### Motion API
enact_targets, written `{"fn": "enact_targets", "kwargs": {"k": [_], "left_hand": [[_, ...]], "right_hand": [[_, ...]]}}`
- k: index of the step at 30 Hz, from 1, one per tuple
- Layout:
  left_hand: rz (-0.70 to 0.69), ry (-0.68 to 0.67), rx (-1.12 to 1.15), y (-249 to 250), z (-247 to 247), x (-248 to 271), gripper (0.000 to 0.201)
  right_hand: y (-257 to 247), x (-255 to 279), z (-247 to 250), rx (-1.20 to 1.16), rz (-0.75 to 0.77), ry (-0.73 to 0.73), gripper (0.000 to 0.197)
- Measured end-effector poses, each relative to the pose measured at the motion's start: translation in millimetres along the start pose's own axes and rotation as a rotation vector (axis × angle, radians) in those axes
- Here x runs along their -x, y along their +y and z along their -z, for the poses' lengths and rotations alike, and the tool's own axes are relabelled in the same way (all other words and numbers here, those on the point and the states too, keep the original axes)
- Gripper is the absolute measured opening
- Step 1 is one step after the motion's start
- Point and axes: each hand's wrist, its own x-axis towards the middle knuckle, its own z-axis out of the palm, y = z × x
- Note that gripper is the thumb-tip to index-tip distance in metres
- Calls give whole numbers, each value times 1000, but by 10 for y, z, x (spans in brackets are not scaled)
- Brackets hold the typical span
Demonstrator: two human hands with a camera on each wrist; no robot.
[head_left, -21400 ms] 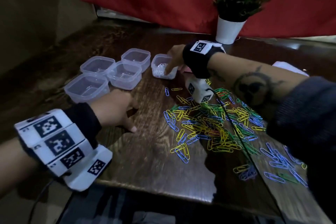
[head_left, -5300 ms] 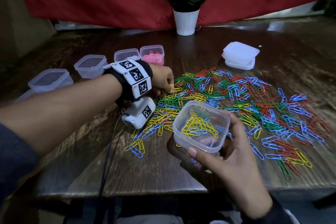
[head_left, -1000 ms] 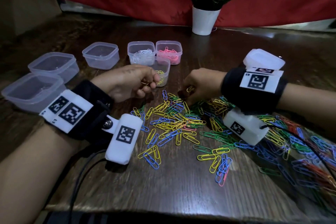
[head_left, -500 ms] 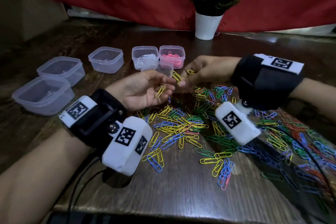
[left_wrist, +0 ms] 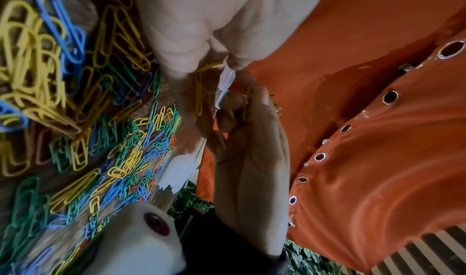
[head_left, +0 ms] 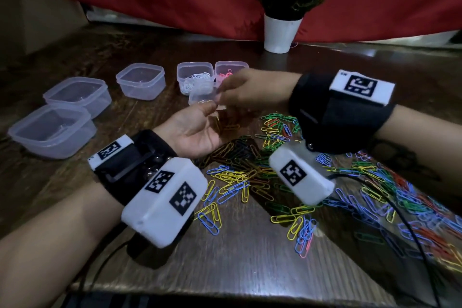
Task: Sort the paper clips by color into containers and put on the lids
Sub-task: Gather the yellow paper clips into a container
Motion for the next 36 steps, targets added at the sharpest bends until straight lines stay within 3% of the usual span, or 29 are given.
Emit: {"fn": "enact_targets", "kwargs": {"k": [3, 6, 7, 12, 16, 24, 26, 28, 30, 33, 36], "left_hand": [[-46, 23, 17, 21, 1, 4, 32], [-30, 77, 55, 113, 54, -11, 36], [-11, 93, 56, 159, 80, -9, 36], [36, 108, -42, 304, 206, 6, 46], [28, 126, -31, 299, 195, -15, 45], [-19, 141, 70, 275, 155, -12, 41], [-72, 155, 108, 255, 134, -20, 43], [-120, 144, 148, 229, 133, -27, 47], [-127, 128, 142, 198, 130, -27, 47], [-119, 94, 128, 142, 92, -13, 34], [-103, 48, 141, 125, 80, -7, 40]], "right_hand": [[-69, 38, 84, 243, 108, 86, 18], [25, 45, 314, 255, 124, 292, 21], [74, 43, 321, 282, 119, 296, 20], [186, -2, -165, 447, 232, -162, 30], [157, -145, -333, 399, 312, -212, 31], [227, -124, -347, 491, 213, -226, 18], [275, -111, -201, 298, 157, -160, 6], [304, -118, 1, -42, 116, 13, 23], [260, -108, 113, -232, 126, 132, 26], [78, -150, -5, -184, 152, 98, 25], [0, -198, -129, 40, 181, 168, 4]]}}
